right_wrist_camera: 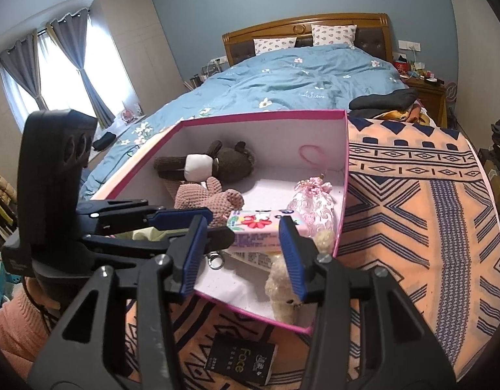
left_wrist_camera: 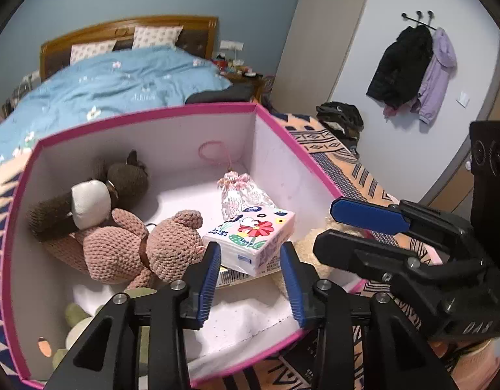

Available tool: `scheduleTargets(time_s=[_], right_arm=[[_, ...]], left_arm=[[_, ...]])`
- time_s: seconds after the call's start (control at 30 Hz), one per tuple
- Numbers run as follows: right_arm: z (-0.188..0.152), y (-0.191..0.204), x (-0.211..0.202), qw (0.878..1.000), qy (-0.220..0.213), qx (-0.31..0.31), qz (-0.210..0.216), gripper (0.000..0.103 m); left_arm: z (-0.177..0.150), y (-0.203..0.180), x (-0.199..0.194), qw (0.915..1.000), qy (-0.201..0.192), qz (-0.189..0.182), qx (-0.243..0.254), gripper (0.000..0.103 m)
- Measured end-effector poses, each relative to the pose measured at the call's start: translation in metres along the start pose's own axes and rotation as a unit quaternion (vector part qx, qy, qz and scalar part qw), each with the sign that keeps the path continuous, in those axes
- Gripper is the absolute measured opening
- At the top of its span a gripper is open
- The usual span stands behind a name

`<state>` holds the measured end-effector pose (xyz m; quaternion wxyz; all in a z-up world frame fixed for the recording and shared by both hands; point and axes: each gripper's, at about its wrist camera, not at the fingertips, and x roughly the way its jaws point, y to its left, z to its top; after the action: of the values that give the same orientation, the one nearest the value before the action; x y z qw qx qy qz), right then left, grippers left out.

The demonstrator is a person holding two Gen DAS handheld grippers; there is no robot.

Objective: Organize objects
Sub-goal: 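Lower the floral tissue pack into the pink box and open the right gripper, then move the right gripper back to the black Face tissue pack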

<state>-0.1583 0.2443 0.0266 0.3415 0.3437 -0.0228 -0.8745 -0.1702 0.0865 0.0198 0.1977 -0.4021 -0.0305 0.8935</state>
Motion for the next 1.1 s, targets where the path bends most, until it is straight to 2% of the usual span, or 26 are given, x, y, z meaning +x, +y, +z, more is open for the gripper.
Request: scheduleTargets(time_s=[0.07,0.53,0.63,0.67,0.73,0.83,1.1], right_arm=[[-0.001,0.001,-0.005,1.000,-0.006,0.000,0.005,0.048],[-0.029,0.013,-0.058,0.998,-0.034,-0.015,0.049,0.060],[-0.044,0.015,-0.068,0.998,-0.030,-0.019,0.055,0.061],[-0.049,0.015,-0.069,0.998,-0.026,-0.020,0.058,0.065],[-0.059,0.014,-0.066,0.998,-0.014,-0.020,0.054,0.069],[-0.077,0.005,-0.054,0.998,0.015,-0.002,0.054,0.069],[-0.112,-0.021,-0.012,0.994,0.083,0.059,0.043,0.069]], left_arm=[[-0.004,-0.005,-0.010,0.9998,-0.018,0.008,0.010,0.051],[-0.040,-0.030,-0.073,0.9950,-0.083,0.018,0.052,0.066],[-0.056,-0.035,-0.083,0.9941,-0.092,0.010,0.057,0.082],[-0.061,-0.037,-0.086,0.9939,-0.093,0.007,0.058,0.086],[-0.071,-0.039,-0.086,0.9943,-0.088,-0.001,0.060,0.087],[-0.087,-0.039,-0.078,0.9958,-0.069,0.000,0.059,0.087],[-0.117,-0.026,-0.045,0.9998,-0.009,-0.001,0.018,0.086]])
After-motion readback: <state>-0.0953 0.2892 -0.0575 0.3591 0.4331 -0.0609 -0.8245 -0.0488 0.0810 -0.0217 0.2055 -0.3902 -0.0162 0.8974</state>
